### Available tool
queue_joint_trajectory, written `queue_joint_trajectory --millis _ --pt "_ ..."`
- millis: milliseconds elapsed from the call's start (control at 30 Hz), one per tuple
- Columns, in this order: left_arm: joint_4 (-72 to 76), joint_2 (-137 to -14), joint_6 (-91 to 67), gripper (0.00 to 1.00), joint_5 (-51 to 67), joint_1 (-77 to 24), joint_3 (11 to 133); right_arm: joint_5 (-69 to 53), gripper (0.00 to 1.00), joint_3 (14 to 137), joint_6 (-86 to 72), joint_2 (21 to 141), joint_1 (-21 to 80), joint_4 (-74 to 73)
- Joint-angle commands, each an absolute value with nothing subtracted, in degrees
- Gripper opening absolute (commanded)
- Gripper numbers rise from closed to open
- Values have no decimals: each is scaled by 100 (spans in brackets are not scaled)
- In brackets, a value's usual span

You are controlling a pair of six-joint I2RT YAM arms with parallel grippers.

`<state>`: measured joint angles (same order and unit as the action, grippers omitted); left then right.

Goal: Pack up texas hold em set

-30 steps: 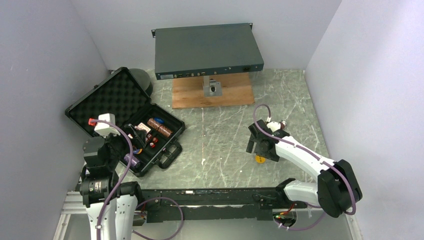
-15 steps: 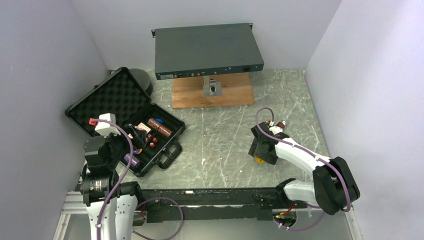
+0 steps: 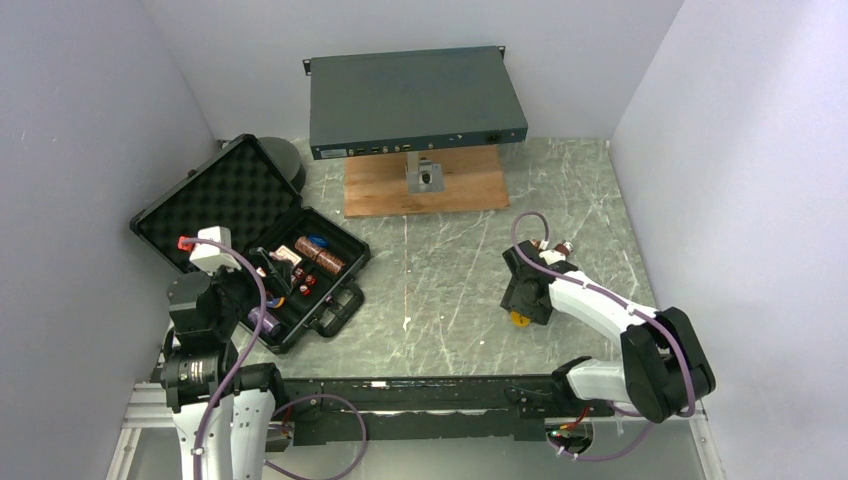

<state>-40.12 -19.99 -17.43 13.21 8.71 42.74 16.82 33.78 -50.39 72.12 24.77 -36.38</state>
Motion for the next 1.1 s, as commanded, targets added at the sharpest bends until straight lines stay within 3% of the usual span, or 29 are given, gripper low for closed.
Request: queue_joint_trajectory --millis 0,700,1067 --pt "-3814 -1995 -1696 100 1283 896 4280 1451 59 3287 -5072 7549 2458 -3438" --pt "-3832 -1986 -1696 100 1239 879 4289 1097 40 3532 -4705 7229 2456 -3247" --pt "-3832 -2005 -1696 100 1239 853 4289 1074 38 3811 -4423 7017 2461 -3211"
